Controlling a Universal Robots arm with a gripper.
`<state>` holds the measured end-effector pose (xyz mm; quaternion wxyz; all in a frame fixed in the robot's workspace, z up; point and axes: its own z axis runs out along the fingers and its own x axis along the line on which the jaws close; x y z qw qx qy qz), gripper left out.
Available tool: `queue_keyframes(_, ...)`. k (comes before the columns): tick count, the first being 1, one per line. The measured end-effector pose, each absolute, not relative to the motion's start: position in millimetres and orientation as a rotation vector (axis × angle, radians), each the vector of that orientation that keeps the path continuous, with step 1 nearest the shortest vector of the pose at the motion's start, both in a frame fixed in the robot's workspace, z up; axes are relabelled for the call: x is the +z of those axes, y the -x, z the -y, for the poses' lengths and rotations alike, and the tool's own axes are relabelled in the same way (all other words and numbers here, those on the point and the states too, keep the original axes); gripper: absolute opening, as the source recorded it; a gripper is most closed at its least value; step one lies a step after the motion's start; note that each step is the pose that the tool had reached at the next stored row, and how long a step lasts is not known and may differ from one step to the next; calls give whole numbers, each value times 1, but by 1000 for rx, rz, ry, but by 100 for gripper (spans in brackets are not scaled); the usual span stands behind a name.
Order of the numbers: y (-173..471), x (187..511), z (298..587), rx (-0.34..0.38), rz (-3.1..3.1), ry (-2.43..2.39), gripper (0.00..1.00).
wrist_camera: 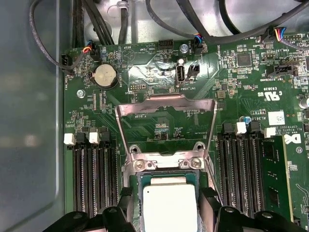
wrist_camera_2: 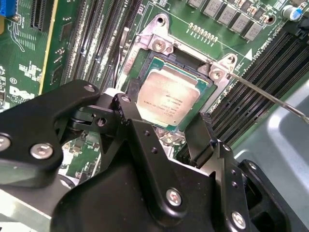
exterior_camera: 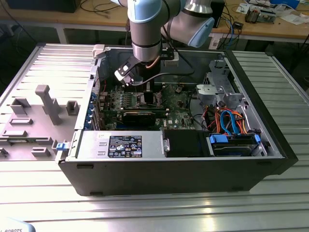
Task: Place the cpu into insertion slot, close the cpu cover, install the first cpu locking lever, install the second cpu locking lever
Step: 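Place the cpu into insertion slot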
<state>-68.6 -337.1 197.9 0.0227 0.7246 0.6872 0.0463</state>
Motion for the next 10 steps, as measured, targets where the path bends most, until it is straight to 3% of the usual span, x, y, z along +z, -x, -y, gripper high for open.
queue_keyframes(10,68,202,337,138,-2127,-2247,65)
